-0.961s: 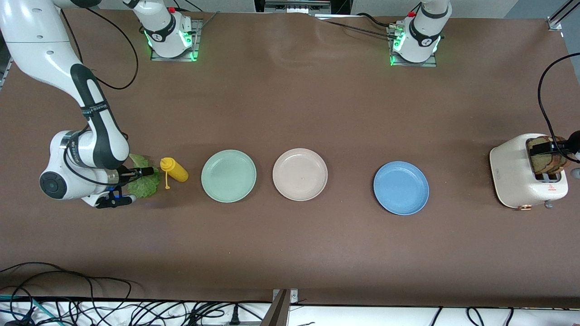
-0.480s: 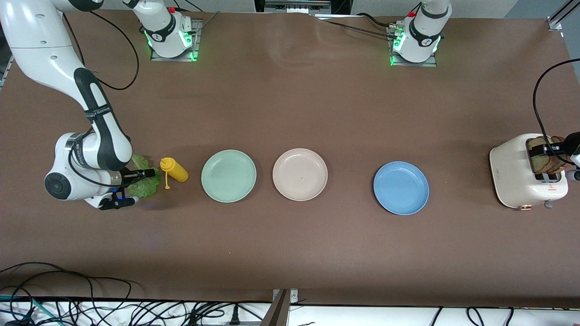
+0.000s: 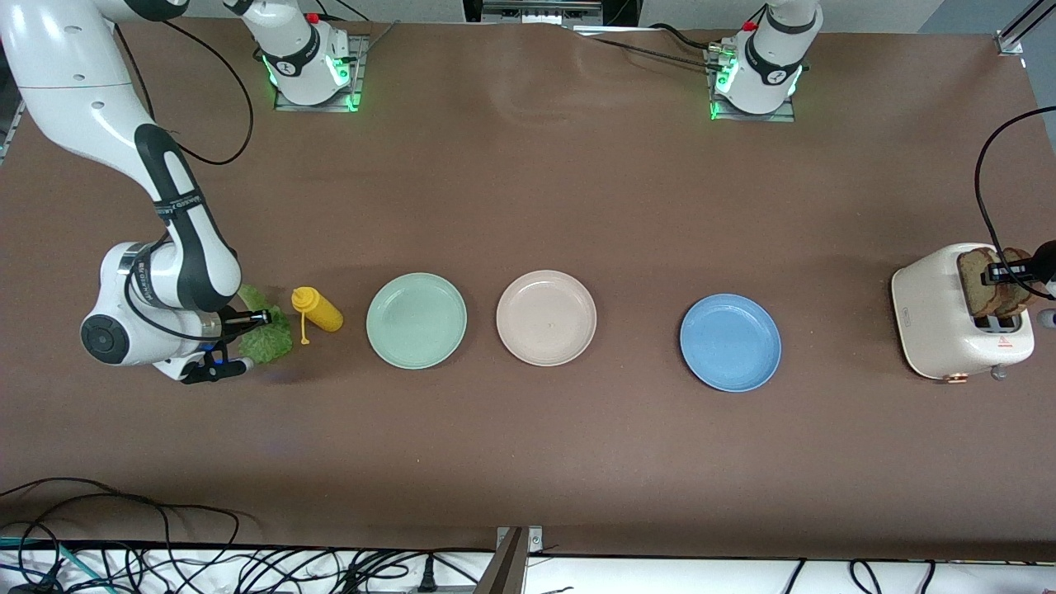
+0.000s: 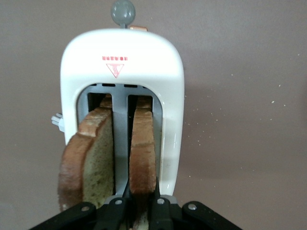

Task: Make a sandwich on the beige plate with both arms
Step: 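Grasp the lettuce with the right gripper while the left gripper pulls bread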

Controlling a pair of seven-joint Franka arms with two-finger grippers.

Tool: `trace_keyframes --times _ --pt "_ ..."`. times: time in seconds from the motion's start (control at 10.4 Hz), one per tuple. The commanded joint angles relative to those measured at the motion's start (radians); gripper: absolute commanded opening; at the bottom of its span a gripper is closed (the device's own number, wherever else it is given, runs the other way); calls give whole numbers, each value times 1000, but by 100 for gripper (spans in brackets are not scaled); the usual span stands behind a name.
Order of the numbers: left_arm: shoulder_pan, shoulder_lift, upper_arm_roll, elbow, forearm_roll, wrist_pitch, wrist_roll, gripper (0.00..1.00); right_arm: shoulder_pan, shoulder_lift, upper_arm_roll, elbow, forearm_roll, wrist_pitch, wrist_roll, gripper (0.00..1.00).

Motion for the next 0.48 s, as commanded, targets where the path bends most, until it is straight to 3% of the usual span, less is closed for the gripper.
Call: trace_keyframes --times 0.0,0.38 --pt "4 -2 -11 54 29 -52 17 0 -8 -9 14 56 -11 -79 -23 0" --pt "-54 -2 -27 216 36 -241 24 0 -9 -35 12 254 -13 -407 -38 0"
